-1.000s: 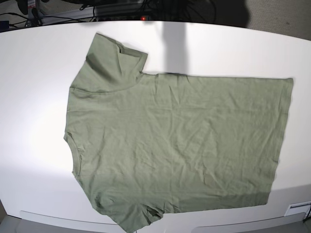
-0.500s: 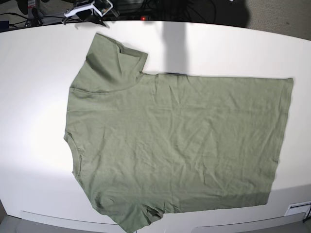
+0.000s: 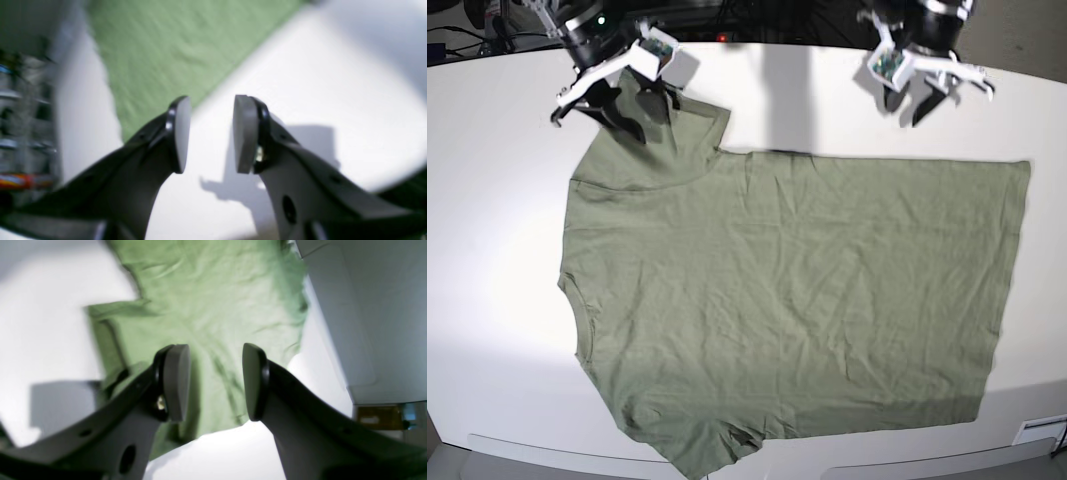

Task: Fold the T-shirt properly
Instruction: 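Grasp the green shirt's sleeve corner with the right gripper and hem corner with the left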

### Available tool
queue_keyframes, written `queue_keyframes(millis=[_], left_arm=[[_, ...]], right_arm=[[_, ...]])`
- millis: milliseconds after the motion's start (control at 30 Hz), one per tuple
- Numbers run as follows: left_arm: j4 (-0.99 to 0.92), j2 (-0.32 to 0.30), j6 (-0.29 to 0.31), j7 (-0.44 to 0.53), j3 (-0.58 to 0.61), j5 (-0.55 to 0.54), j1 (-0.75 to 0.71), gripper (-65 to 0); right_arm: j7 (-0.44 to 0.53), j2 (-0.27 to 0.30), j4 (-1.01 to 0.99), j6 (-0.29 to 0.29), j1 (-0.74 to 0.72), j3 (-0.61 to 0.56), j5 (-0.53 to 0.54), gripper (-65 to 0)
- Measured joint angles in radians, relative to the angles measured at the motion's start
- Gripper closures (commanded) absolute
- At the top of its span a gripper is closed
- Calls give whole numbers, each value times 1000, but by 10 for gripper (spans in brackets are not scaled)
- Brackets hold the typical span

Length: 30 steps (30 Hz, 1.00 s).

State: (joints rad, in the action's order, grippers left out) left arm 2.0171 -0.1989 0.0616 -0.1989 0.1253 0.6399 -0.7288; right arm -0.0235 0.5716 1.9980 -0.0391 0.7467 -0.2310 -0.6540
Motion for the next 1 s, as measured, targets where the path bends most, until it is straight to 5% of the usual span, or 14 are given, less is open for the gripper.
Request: queue_keyframes(millis=[100,200,400,633,900,1000], left_arm=[[0,-10,2,-15,1,21,50,-215],[0,-103,55,-16,5,21,77,-219],[-6,-306,60,-21,5,18,69,-402],[-136,-475,63,-9,6,18,115,-408],[-366,-575,61,26,7,18,214,-408],[-406,-589,61,72,7,18,219,-408]], right_arm=[[-3,2,0,-2,7,0,1,-265],[-16,0,0,-8,13,-3,1,-265],[-177,0,0,-2,11,-4,1,-266],[-463,0,0,-51,15,-5,3,-266],[-374,-3,70,-97,15,-124,2,-270],[-369,-18,102,-121,15,-184,1,-394]])
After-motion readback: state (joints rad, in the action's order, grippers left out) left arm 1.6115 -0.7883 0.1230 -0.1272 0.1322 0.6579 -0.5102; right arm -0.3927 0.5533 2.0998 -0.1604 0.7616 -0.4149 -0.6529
